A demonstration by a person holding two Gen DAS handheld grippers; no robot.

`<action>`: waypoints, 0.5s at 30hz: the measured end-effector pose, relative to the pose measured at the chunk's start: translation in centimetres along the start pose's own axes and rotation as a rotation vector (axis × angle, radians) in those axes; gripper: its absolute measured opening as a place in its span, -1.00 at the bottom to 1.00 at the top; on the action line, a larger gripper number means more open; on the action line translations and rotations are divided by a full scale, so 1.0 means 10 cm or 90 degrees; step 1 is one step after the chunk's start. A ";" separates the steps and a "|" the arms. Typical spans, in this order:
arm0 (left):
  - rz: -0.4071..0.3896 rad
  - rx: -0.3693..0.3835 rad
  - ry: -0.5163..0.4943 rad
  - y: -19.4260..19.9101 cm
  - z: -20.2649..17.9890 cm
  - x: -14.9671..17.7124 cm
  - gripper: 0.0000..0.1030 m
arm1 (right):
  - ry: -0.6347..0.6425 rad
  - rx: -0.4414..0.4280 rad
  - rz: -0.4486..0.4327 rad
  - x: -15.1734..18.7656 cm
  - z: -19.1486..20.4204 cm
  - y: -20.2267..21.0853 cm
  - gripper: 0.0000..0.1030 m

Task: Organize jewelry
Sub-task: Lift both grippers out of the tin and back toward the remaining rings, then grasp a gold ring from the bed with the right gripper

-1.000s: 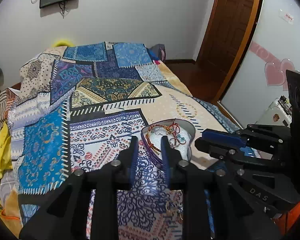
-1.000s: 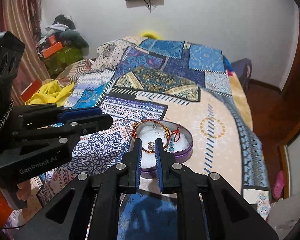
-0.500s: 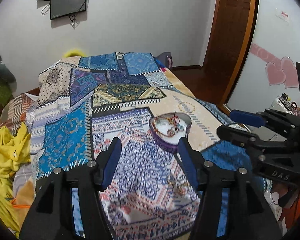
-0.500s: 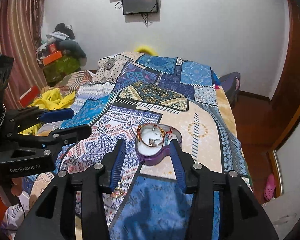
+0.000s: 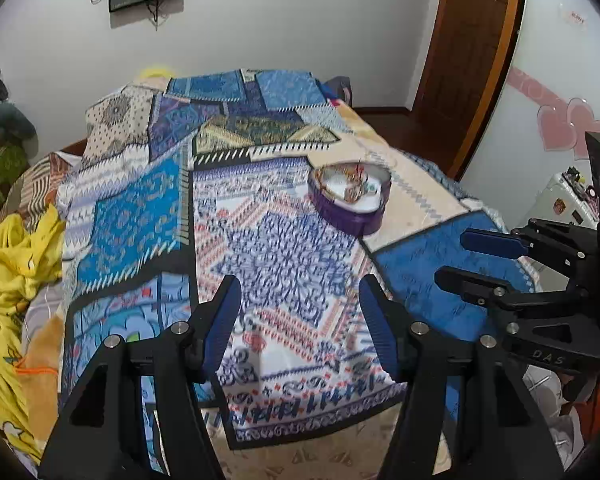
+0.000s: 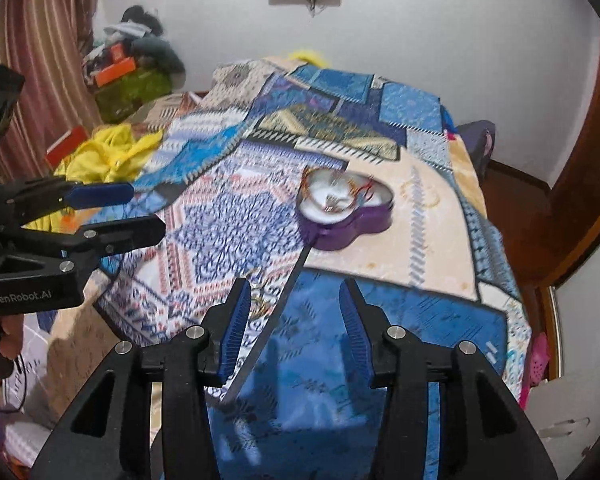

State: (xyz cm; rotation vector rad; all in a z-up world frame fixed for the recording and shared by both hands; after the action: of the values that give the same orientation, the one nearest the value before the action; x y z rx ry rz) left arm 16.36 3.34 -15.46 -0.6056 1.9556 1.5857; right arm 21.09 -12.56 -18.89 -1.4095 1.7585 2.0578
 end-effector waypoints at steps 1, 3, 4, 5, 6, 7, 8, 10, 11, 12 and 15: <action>0.004 -0.003 0.000 -0.01 0.01 0.03 0.17 | 0.007 0.000 0.007 0.02 0.03 -0.05 -0.18; 0.010 -0.009 0.002 -0.04 0.04 0.10 0.17 | 0.014 -0.001 0.017 0.06 0.07 -0.11 -0.18; 0.013 -0.010 0.004 -0.05 0.05 0.13 0.17 | 0.015 -0.003 0.022 0.07 0.08 -0.15 -0.18; 0.015 -0.010 0.006 -0.06 0.07 0.15 0.17 | 0.014 -0.006 0.026 0.08 0.09 -0.19 -0.18; 0.016 -0.010 0.007 -0.06 0.08 0.17 0.17 | 0.012 -0.011 0.030 0.08 0.10 -0.22 -0.18; 0.017 -0.011 0.008 -0.07 0.09 0.18 0.17 | 0.010 -0.015 0.032 0.09 0.11 -0.24 -0.18; 0.019 -0.010 0.010 -0.08 0.10 0.20 0.17 | 0.008 -0.020 0.032 0.08 0.11 -0.27 -0.18; 0.021 -0.006 0.014 -0.11 0.12 0.22 0.17 | 0.006 -0.025 0.033 0.08 0.12 -0.31 -0.18; 0.023 -0.004 0.014 -0.13 0.12 0.23 0.17 | 0.006 -0.028 0.035 0.08 0.13 -0.33 -0.18; 0.025 -0.003 0.013 -0.15 0.12 0.24 0.17 | 0.006 -0.029 0.035 0.07 0.13 -0.35 -0.18; 0.028 -0.005 0.009 -0.20 0.12 0.25 0.17 | 0.005 -0.034 0.040 0.08 0.15 -0.40 -0.25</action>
State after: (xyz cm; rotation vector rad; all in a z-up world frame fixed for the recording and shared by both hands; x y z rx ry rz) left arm 15.96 4.05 -18.71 -0.5828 1.9860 1.6212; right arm 22.19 -10.40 -22.54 -1.3963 1.7858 2.1491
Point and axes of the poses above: each gripper's, at about its wrist camera, not at the fingertips, and y roughly against the way its jaws point, z to its left, x to its underside, the point moved 2 cm from there along -y, roughly the way its jaws point, and after that the axes turned 6 degrees about x, right-handed, at the moved point
